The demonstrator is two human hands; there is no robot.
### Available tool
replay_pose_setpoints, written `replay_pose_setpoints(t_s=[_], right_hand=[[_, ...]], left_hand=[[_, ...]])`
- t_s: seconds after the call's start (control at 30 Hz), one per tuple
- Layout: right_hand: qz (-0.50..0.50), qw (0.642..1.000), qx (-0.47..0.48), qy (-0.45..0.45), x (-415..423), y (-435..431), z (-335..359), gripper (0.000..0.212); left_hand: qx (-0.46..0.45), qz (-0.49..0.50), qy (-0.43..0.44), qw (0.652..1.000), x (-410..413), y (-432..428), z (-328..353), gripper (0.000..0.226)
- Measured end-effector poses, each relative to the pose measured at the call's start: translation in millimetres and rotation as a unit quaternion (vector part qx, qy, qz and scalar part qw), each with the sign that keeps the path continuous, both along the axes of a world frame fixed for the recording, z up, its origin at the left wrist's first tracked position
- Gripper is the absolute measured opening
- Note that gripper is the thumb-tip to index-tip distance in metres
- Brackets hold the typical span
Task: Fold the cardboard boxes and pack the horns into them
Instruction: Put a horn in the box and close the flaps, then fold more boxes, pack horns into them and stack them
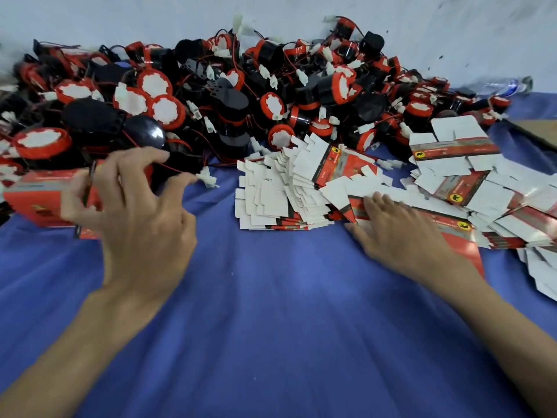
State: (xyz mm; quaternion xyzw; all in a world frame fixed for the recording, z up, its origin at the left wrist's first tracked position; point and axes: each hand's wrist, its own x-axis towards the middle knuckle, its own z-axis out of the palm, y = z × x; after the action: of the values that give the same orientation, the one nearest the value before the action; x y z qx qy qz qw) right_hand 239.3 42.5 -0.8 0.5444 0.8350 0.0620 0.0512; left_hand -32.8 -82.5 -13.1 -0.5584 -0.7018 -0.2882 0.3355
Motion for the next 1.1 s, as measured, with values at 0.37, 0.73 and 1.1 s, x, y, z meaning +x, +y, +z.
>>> replay_pose_setpoints(t_s=[0.37,0.73,1.1], right_hand=[[0.072,0.996,0.046,-0.041,16,-8,26,0.041],[0.185,0.784,0.377,0.457,14,-10,36,0.018],[0.101,0.726,-0.152,0.663,-40,-44,-3,0.025]], left_hand=[[-0.076,-0.248,-0.04,0.965,29,5,-10,0.021],[-0.08,-0.342,-0.228,0.908,34,3,-10,0.022],[-0.171,-0.371,-0.756,0.511,36,3,2,0.03]])
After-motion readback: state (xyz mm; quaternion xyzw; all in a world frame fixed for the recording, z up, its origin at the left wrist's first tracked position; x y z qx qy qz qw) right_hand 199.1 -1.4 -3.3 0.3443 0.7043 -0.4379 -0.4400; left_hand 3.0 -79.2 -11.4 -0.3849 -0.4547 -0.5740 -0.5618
